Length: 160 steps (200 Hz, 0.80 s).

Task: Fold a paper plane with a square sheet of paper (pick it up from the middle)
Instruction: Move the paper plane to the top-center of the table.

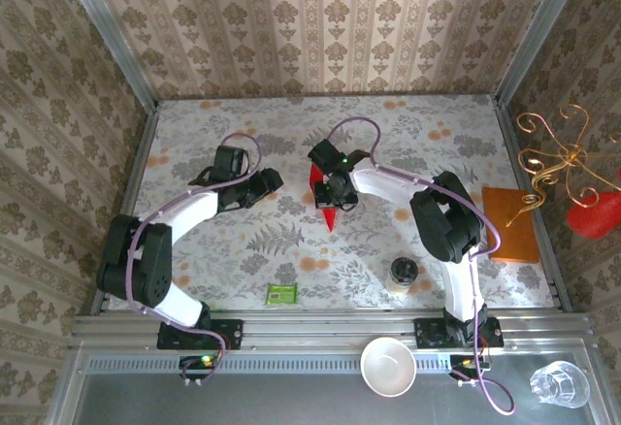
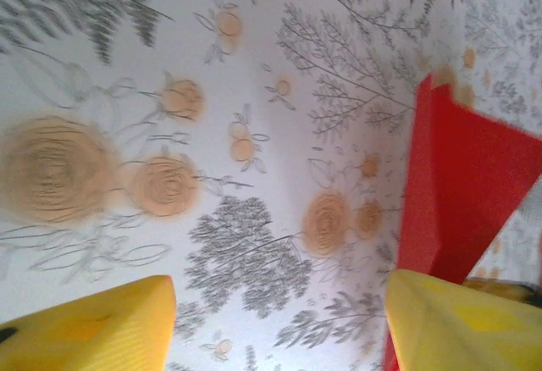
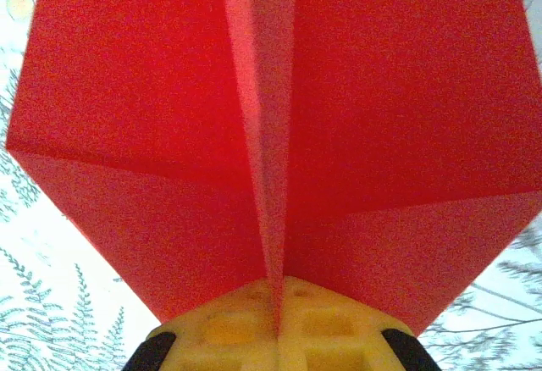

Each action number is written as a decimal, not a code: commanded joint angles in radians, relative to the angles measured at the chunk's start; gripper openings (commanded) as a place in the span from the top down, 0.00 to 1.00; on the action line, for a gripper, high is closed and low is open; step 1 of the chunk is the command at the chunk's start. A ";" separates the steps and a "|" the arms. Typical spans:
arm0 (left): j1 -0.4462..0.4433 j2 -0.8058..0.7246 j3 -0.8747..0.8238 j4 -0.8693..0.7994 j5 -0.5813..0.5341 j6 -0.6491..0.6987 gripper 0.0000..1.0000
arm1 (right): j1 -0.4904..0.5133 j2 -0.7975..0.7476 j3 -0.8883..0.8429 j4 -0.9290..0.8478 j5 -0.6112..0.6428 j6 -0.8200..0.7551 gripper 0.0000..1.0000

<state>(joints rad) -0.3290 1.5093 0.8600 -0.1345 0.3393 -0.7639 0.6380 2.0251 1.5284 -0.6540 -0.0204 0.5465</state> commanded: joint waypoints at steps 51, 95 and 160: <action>0.056 -0.140 -0.041 -0.178 -0.146 0.088 0.09 | -0.170 0.200 0.354 -0.179 0.036 -0.205 0.96; 0.065 -0.152 -0.047 -0.196 -0.161 0.097 0.04 | -0.220 0.323 0.536 -0.298 -0.015 -0.258 0.93; 0.066 -0.130 -0.050 -0.181 -0.136 0.090 0.02 | -0.231 0.400 0.600 -0.345 -0.014 -0.250 0.77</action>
<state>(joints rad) -0.2676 1.3788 0.8249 -0.3073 0.2008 -0.6868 0.4095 2.3959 2.0998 -0.9367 -0.0269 0.3058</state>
